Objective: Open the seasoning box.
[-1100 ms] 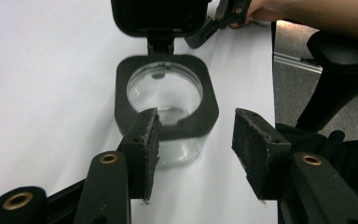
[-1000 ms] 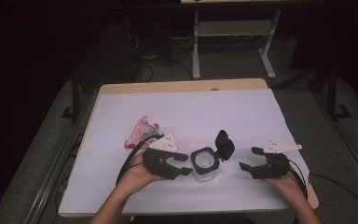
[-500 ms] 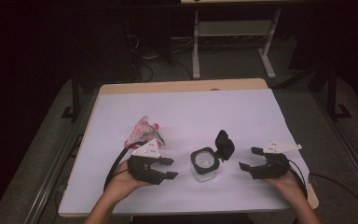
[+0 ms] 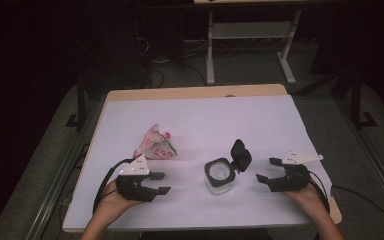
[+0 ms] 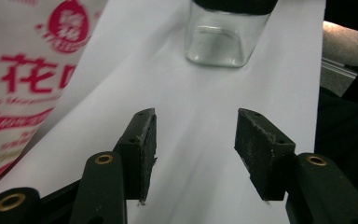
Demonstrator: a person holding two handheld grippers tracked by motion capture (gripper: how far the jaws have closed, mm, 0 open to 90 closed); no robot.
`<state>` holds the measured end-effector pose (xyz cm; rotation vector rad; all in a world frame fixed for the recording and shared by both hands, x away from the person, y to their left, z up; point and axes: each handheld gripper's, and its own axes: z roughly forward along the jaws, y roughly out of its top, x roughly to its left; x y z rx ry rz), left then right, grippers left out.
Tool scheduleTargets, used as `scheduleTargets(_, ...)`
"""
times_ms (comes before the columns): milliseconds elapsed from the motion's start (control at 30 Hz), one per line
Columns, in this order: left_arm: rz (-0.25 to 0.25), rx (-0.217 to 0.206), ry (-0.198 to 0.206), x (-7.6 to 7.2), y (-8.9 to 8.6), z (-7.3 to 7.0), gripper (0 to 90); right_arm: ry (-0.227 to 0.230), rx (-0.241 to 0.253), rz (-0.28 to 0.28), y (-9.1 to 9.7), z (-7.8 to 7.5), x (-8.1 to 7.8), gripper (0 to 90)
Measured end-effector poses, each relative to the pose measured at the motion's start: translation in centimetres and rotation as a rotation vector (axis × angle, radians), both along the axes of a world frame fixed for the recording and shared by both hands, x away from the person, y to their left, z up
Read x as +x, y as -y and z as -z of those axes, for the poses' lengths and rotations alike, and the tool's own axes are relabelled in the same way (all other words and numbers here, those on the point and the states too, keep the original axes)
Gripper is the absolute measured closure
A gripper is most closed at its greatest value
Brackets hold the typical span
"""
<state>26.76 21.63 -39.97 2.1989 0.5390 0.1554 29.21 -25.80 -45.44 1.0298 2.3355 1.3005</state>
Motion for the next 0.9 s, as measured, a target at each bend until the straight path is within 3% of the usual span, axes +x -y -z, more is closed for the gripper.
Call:
scheduleTargets(233, -0.065, -0.005, 0.007, 0.6, -2.5, 0.3, 46.7, -0.005, 0.000, 0.001, 0.1, 0.1, 0.0, 16.5)
scheduleTargets(467, -0.113, -0.043, 0.013, 1.2, -4.2, 0.0, 39.8, -0.004, -0.002, 0.002, 0.0, 0.1, 0.1, 16.5)
scheduleTargets(667, -0.137, -0.063, 0.046, 1.7, -4.8, -1.0, 32.3, -0.004, 0.000, 0.003, 0.0, 0.1, 0.1, 16.4)
scheduleTargets(900, -0.142, -0.048, 0.085, 2.9, -5.0, -2.0, 28.5, -0.009, 0.001, 0.006, 0.0, 0.1, 0.2, 16.4)
